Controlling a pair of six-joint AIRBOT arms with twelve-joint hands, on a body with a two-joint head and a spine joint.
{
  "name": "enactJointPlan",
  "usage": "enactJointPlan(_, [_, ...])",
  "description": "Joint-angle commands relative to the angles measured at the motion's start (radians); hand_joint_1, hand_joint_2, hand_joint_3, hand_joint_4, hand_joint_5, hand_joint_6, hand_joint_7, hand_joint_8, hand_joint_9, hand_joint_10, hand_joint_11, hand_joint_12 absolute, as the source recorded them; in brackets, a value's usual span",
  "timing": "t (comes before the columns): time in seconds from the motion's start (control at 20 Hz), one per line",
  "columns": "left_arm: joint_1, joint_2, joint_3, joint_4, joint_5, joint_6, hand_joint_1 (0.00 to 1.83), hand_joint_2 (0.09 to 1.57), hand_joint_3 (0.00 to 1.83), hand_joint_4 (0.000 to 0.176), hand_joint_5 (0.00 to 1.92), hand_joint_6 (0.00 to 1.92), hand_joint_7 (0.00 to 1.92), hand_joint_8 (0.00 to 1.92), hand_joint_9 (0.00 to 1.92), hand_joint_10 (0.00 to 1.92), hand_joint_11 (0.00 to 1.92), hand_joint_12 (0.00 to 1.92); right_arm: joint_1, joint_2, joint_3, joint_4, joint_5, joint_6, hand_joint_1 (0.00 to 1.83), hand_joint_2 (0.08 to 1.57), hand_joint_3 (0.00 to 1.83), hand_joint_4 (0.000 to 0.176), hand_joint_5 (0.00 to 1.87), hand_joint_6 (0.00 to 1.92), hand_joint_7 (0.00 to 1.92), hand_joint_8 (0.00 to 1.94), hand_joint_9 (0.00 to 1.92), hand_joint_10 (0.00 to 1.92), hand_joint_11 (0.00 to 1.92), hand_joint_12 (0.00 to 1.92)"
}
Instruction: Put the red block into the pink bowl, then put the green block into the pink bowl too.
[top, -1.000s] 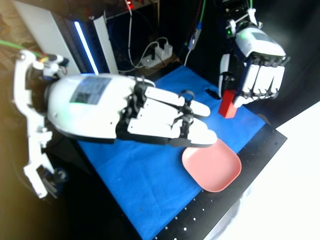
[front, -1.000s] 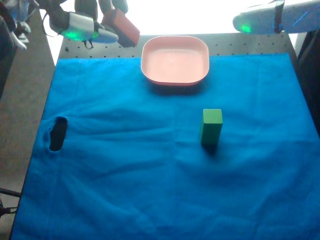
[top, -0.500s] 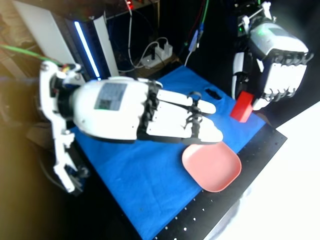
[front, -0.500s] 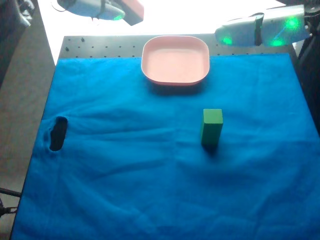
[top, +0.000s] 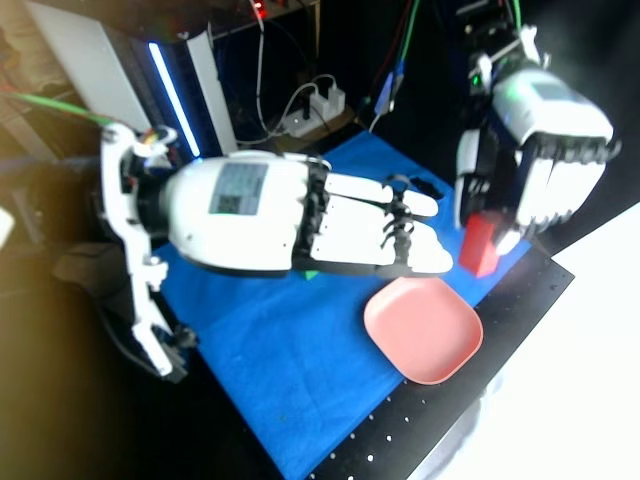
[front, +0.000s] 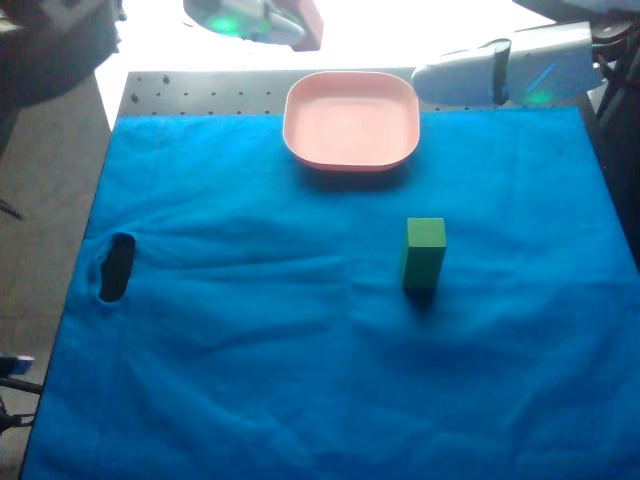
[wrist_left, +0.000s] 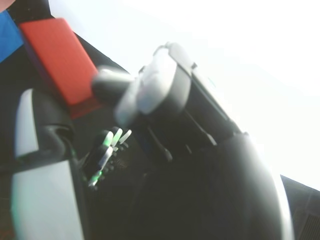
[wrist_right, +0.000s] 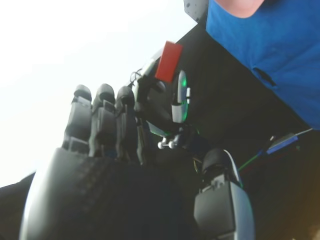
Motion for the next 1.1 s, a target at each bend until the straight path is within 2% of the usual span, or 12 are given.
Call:
enactJointPlan(0.0, [-0.003,-0.006,0.009,-0.03,-0.121,-0.001,1.11,1.04,0.0,0.041,1.14,0.7,0.99,1.34,1.0,1.68,1.0,1.92,0.01,-0.003,0.004,0.038,0.123,0.001,0.0,1.05,0.0,0.0,0.17,0.01,0.31,0.01,0.19,0.01,0.05,0.06])
enactJointPlan(0.05, [0.002,-0.014,0.015,-0.036,-0.12,-0.001,1.09,1.05,0.0,0.068,1.12,0.74,0.99,1.16,1.03,1.41,0.97,1.71,0.01,-0.005,0.003,0.038,0.124,0.001,0.0,1.06,0.0,0.0,0.18,0.01,0.33,0.02,0.2,0.01,0.05,0.06])
enactJointPlan(0.1, [0.015,-0.035,0.034,-0.055,-0.112,-0.002,1.23,1.05,0.0,0.0,1.11,0.62,1.1,0.99,1.06,1.02,0.89,1.45,0.009,-0.007,0.003,0.038,0.124,0.001,0.0,1.06,0.0,0.0,0.18,0.01,0.34,0.02,0.21,0.02,0.07,0.07])
enactJointPlan(0.3, [0.05,-0.092,0.108,-0.055,-0.107,-0.097,1.26,1.07,0.0,0.0,1.03,0.75,1.15,0.85,1.13,0.73,0.89,1.34,0.004,-0.008,0.003,0.041,0.128,0.006,0.0,1.07,0.0,0.0,0.18,0.0,0.34,0.01,0.21,0.01,0.05,0.07])
enactJointPlan(0.4, [0.061,-0.11,0.132,-0.057,-0.107,-0.127,1.08,1.08,0.0,0.05,1.04,0.87,1.08,0.67,1.08,1.16,0.99,1.55,0.003,-0.008,0.003,0.041,0.131,0.014,0.0,1.05,0.0,0.0,0.18,0.0,0.34,0.01,0.19,0.0,0.02,0.06])
enactJointPlan(0.5, [0.072,-0.117,0.137,-0.06,-0.105,-0.132,1.08,1.07,0.0,0.052,1.05,0.86,1.11,0.45,1.05,0.97,0.93,1.46,0.001,-0.012,0.003,0.041,0.136,0.021,0.0,1.04,0.0,0.0,0.17,0.0,0.33,0.0,0.19,0.0,0.03,0.07])
enactJointPlan(0.55, [0.079,-0.12,0.139,-0.066,-0.103,-0.132,1.1,1.06,0.0,0.032,1.08,0.81,1.16,0.29,1.1,0.8,0.94,1.36,-0.001,-0.014,0.003,0.041,0.138,0.021,0.0,1.05,0.0,0.0,0.16,0.0,0.33,0.0,0.2,0.01,0.04,0.08])
enactJointPlan(0.6, [0.086,-0.125,0.144,-0.074,-0.102,-0.132,1.23,1.05,0.0,0.0,1.1,0.64,1.17,0.73,1.15,0.72,0.98,1.28,-0.003,-0.016,0.003,0.041,0.139,0.022,0.0,1.06,0.0,0.0,0.16,0.0,0.35,0.01,0.21,0.01,0.05,0.09])
enactJointPlan(0.65, [0.095,-0.132,0.151,-0.083,-0.1,-0.132,1.26,1.06,0.0,0.0,1.08,0.65,1.16,0.85,1.18,0.71,1.0,1.3,-0.006,-0.017,0.003,0.041,0.14,0.023,0.0,1.05,0.0,0.0,0.16,0.0,0.37,0.01,0.22,0.02,0.06,0.09])
enactJointPlan(0.75, [0.101,-0.144,0.16,-0.088,-0.095,-0.132,1.27,1.05,0.0,0.0,1.09,0.62,1.15,0.89,1.14,0.71,0.89,1.39,-0.008,-0.018,0.003,0.041,0.141,0.026,0.0,1.06,0.0,0.0,0.16,0.0,0.36,0.01,0.21,0.01,0.04,0.09])
enactJointPlan(1.0, [0.108,-0.177,0.178,-0.095,-0.078,-0.132,1.27,1.08,0.0,0.0,1.11,0.52,1.06,1.1,1.03,1.49,1.01,1.83,-0.008,-0.017,0.003,0.041,0.146,0.037,0.0,1.05,0.0,0.0,0.17,0.0,0.35,0.01,0.2,0.0,0.02,0.09])
enactJointPlan(1.05, [0.109,-0.179,0.181,-0.095,-0.073,-0.132,1.27,1.08,0.0,0.0,1.09,0.58,1.07,1.07,1.0,1.31,0.93,1.72,-0.008,-0.018,0.003,0.041,0.147,0.037,0.0,1.04,0.0,0.0,0.17,0.0,0.36,0.01,0.21,0.0,0.01,0.09])
